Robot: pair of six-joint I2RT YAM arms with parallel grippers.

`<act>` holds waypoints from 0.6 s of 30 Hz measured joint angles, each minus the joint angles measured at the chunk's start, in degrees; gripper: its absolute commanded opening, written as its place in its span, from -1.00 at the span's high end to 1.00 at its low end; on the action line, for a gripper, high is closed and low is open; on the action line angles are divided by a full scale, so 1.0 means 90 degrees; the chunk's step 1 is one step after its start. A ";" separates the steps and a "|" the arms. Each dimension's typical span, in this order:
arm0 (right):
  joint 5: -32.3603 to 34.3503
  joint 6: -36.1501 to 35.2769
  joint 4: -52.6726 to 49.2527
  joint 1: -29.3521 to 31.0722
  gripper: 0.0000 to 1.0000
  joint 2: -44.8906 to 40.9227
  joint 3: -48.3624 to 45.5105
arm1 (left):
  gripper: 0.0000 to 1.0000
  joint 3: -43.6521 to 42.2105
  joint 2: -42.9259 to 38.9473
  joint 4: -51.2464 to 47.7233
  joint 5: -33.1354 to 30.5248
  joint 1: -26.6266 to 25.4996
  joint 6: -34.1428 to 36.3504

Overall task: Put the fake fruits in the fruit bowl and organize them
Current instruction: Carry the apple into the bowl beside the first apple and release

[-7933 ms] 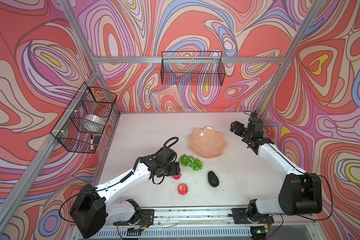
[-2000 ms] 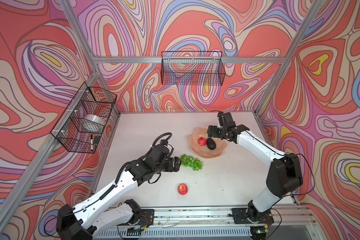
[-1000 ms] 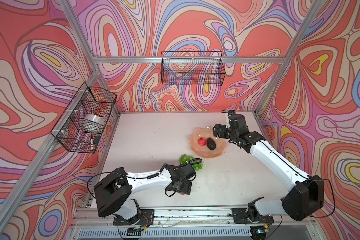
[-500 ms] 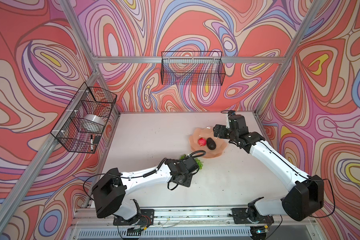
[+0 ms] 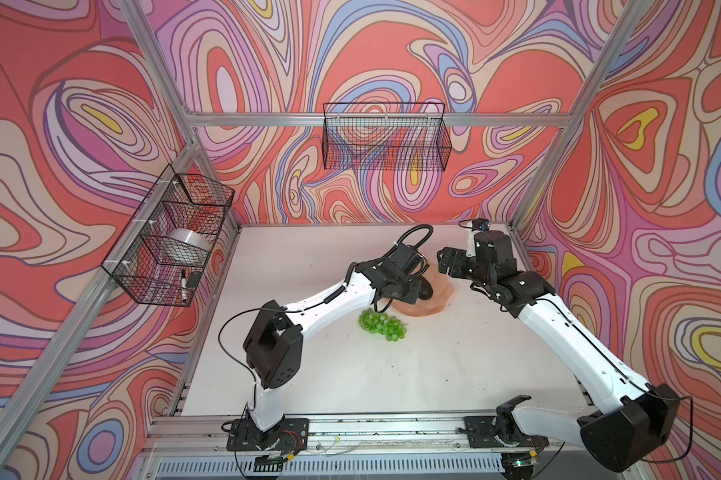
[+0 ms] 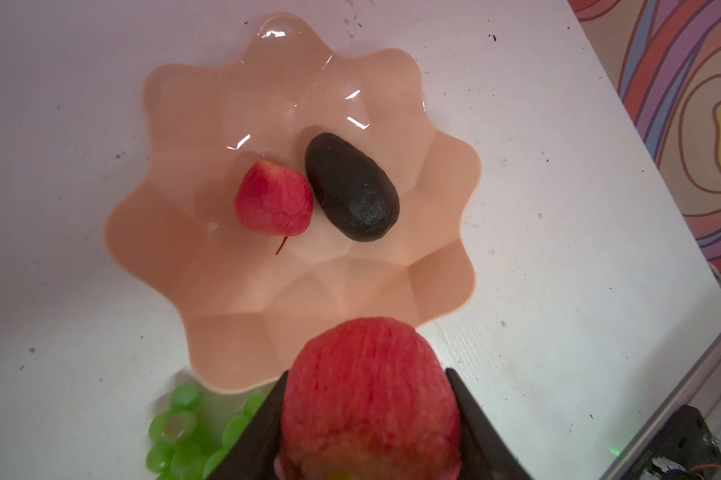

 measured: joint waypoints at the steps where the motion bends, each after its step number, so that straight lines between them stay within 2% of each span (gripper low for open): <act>1: 0.0032 0.0005 -0.0027 0.0000 -0.94 -0.0097 0.0000 | 0.11 0.0097 0.0206 0.0000 0.0044 0.0007 0.0058; 7: 0.0172 0.0036 -0.0204 0.0000 -0.94 -0.0333 0.0000 | 0.11 0.0420 0.1015 -0.0036 0.0170 0.0070 0.0136; 18: 0.0182 0.0058 -0.0284 0.0000 -0.94 -0.0333 -0.0034 | 0.04 0.0899 0.1630 0.0015 0.0175 0.0177 -0.0063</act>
